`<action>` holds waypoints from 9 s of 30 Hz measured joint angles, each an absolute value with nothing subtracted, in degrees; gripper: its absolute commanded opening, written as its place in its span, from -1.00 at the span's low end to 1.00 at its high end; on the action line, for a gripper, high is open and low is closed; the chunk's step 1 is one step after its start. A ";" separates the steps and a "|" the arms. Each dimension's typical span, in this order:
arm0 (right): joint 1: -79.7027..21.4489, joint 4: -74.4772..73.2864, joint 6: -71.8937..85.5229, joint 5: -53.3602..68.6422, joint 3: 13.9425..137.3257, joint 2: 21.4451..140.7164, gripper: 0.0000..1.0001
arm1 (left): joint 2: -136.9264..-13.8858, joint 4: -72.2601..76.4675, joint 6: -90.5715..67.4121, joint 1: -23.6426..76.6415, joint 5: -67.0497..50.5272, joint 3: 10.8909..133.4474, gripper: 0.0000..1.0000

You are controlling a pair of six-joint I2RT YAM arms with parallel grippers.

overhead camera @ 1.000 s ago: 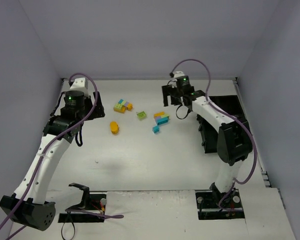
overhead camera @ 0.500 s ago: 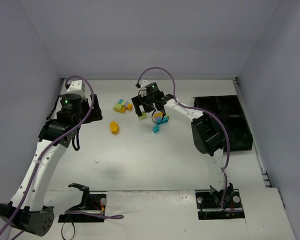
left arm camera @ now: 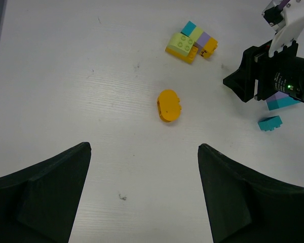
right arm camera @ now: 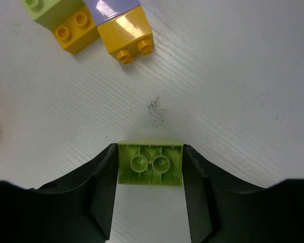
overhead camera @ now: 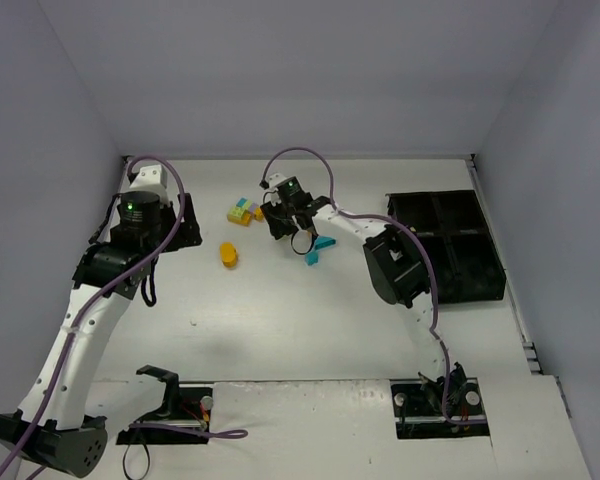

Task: Sort the legos into containers by color

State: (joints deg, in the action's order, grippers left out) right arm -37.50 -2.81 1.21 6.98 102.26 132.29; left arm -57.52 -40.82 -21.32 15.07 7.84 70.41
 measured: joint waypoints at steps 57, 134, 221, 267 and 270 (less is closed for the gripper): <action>-10.74 -4.03 10.96 -4.27 81.62 103.96 0.67 | -64.95 -37.15 -21.71 16.45 6.13 70.70 0.59; 9.37 -2.92 15.14 -10.33 82.96 110.04 0.34 | -63.57 -37.91 -22.59 16.82 5.80 70.46 0.59; 8.69 -12.99 27.86 -18.11 59.64 80.29 -0.82 | -72.88 -37.12 -18.00 22.59 10.26 76.16 0.59; -22.13 -7.09 19.38 0.49 67.09 90.37 0.51 | -83.18 -32.49 -22.11 24.45 5.28 75.99 0.59; -22.44 -7.07 19.33 1.91 67.09 92.01 0.51 | -86.32 -29.15 -20.05 24.36 6.48 76.01 0.58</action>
